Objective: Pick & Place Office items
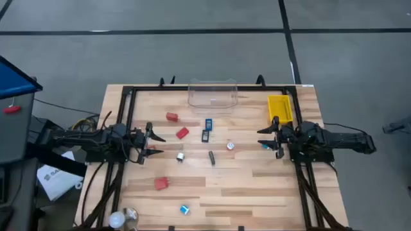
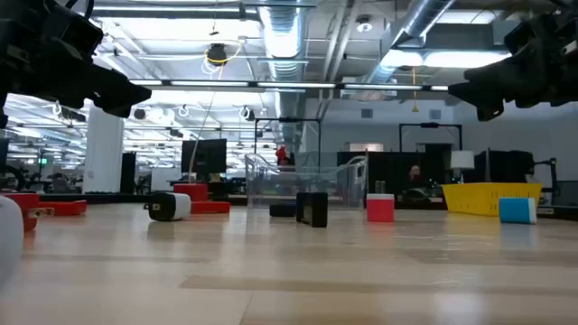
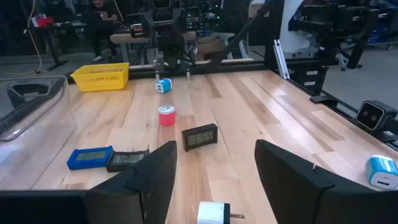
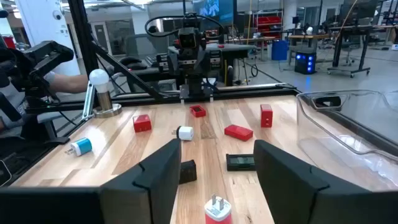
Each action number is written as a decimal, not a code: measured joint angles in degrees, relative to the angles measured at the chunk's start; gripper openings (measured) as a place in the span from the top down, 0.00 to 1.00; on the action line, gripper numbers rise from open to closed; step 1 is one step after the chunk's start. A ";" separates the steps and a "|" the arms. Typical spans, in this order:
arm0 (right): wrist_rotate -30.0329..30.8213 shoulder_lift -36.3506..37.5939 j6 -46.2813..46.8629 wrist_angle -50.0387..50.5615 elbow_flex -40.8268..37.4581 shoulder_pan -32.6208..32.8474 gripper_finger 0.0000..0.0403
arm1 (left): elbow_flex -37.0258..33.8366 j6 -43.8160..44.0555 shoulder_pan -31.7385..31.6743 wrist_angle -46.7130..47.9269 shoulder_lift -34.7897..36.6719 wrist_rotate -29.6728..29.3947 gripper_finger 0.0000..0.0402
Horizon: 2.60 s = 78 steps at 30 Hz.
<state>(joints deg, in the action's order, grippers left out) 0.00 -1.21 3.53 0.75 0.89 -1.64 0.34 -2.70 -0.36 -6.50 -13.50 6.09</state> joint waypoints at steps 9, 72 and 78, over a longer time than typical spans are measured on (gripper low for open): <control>-0.01 0.00 -0.01 0.00 0.00 0.00 0.51 | 0.00 0.00 0.02 0.00 -0.02 0.00 0.47; -11.10 0.00 14.74 -21.49 -0.09 6.37 0.51 | 0.02 13.41 0.00 -31.56 -7.55 -5.24 0.47; -8.94 -0.23 15.58 -22.36 -0.09 13.04 0.51 | 0.00 11.93 0.00 -39.41 -13.63 1.50 0.47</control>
<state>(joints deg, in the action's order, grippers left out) -8.94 -1.44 19.11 -21.61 0.80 11.40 0.34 9.22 -0.36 -45.91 -27.13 7.59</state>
